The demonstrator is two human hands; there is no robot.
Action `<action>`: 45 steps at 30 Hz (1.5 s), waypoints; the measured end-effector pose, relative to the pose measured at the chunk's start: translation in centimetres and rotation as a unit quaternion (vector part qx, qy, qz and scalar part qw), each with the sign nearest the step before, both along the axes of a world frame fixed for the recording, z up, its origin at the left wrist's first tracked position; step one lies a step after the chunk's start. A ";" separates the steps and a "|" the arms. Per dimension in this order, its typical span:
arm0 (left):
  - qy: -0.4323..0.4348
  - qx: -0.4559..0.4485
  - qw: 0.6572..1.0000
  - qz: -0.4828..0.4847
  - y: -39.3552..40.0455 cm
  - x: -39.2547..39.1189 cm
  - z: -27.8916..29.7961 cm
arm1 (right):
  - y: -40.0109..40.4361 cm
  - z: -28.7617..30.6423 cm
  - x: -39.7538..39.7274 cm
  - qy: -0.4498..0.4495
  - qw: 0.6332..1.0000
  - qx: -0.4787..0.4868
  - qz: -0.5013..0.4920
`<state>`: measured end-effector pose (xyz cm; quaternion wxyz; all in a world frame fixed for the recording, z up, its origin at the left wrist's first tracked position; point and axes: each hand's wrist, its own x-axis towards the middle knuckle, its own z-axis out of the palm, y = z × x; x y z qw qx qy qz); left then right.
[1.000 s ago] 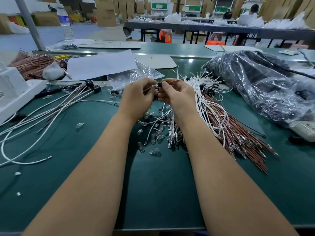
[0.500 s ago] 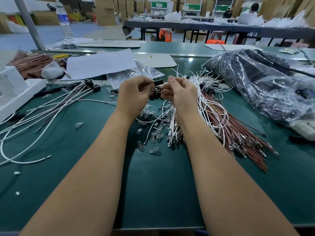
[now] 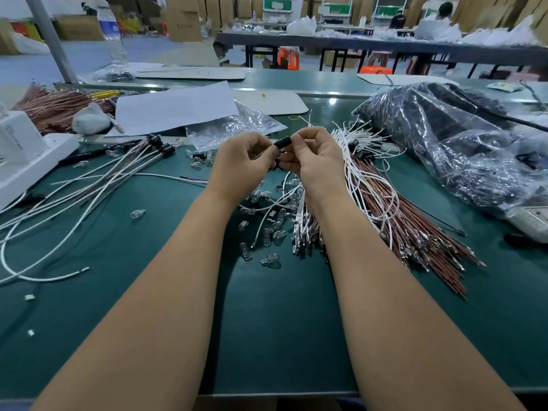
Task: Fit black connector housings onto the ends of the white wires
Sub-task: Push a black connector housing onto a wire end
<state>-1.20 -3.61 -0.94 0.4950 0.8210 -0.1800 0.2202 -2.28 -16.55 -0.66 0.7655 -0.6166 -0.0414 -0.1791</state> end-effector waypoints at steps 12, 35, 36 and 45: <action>0.034 -0.067 0.997 -0.022 -0.1 -0.4 0.1 | -0.2 0.1 0.0 -0.008 0.997 -0.056 -0.045; 0.121 -0.076 0.987 -0.073 0.6 0.1 0.5 | 0.4 0.0 -0.2 -0.014 0.983 -0.171 -0.071; 0.116 -0.084 0.987 -0.066 0.7 0.3 0.4 | 0.5 0.0 -0.1 -0.008 0.979 -0.190 -0.076; 0.080 -0.169 0.982 0.006 1.5 1.3 -0.4 | 1.7 -0.5 -0.3 -0.004 0.801 -0.594 0.071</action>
